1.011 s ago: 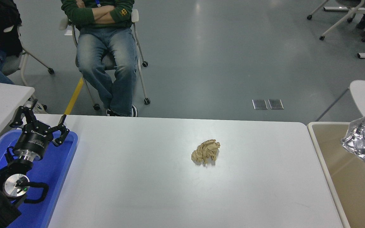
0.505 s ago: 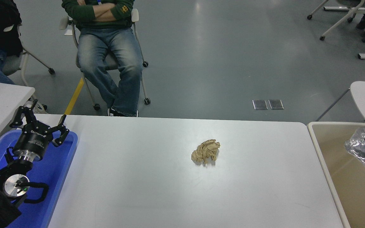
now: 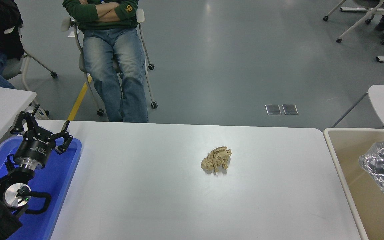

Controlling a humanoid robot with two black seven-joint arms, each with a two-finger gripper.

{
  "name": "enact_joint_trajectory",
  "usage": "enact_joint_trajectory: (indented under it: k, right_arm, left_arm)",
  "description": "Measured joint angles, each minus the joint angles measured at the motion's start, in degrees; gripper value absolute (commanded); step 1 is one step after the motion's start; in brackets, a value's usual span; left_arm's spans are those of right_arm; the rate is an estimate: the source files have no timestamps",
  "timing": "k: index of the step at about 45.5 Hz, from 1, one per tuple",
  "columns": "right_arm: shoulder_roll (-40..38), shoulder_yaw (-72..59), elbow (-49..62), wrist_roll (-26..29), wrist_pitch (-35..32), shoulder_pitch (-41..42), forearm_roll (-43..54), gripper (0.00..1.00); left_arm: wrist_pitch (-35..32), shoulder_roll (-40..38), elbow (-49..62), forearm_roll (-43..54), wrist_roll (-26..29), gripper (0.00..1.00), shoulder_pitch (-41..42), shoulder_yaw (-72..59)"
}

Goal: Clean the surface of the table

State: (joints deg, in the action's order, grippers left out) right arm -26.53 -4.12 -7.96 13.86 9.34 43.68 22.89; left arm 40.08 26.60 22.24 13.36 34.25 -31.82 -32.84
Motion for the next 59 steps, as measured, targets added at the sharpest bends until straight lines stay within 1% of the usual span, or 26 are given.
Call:
enact_joint_trajectory:
  k: [20,29,35,46,59]
  right_arm:
    - [0.41,2.69,0.18,0.06,0.10,0.04,-0.27,1.00]
    - [0.24,7.54,-1.22,-0.09,-0.11,0.30,-0.29,1.00]
    - [-1.48,11.18,-6.36,-0.21,-0.21,0.35,-0.30,1.00]
    - [-5.83,20.52,-20.36,-0.28,-0.35,0.07,-0.29,1.00]
    - [-8.16,31.15,-34.30,-0.32,-2.42,-0.64,-0.29,1.00]
  left_arm:
    - [0.00,0.00,0.00,0.00,-0.01,1.00,0.00,0.03]
    - [0.00,0.00,0.00,0.00,-0.03,1.00,0.00,0.03]
    - [0.00,0.00,0.00,0.00,-0.05,1.00,0.00,0.05]
    - [0.00,0.02,0.00,0.00,-0.05,1.00,0.00,0.06]
    - [0.00,0.02,0.00,0.00,-0.04,1.00,0.00,0.05]
